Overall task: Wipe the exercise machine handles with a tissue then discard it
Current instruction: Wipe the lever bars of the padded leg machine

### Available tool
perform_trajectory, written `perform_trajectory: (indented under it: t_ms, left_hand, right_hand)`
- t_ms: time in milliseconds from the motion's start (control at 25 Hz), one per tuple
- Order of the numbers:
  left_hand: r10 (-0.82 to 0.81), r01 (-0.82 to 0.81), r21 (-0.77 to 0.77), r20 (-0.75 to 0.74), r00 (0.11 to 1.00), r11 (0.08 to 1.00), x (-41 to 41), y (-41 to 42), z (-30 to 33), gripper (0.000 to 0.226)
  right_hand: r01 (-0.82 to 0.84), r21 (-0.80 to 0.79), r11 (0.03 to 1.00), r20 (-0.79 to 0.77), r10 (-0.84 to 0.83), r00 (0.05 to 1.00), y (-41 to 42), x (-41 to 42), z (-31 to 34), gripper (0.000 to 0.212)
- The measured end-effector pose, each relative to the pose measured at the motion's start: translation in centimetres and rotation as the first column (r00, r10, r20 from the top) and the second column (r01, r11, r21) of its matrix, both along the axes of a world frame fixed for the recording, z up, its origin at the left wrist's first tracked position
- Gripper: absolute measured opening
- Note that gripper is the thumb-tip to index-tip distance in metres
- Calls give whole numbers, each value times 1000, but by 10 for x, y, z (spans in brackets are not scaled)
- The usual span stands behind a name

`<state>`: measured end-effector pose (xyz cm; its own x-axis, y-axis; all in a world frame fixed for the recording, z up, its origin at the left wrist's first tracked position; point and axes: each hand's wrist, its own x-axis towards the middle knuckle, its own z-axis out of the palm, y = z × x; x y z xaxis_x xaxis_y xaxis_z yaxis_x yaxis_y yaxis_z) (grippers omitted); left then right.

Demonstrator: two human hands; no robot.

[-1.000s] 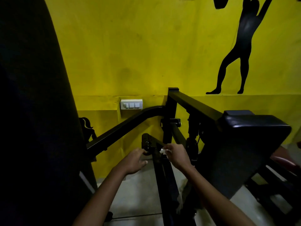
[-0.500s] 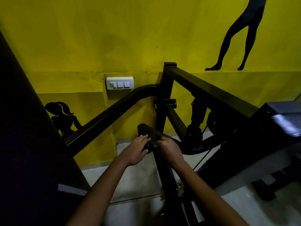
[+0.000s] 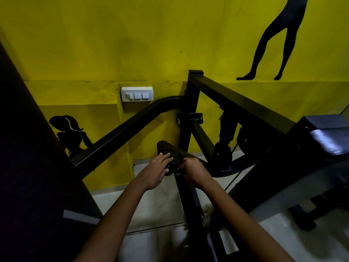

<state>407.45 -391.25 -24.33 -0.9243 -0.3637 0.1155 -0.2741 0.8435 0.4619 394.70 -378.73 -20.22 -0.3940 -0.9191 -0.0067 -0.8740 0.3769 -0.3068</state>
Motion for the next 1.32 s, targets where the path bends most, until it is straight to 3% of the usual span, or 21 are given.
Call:
perform_trajectory:
  t_ms: [480,1320]
  left_hand:
    - [60,-59,-16,77,995,998,2,24,1,44]
    - [-8,-1,84,114,993,996,15,87,15,45]
  right_hand:
    - [-116,60,991,107,109,988,42,7,13,21]
    - [-236,26,971,63,234,970,102,37,28,18]
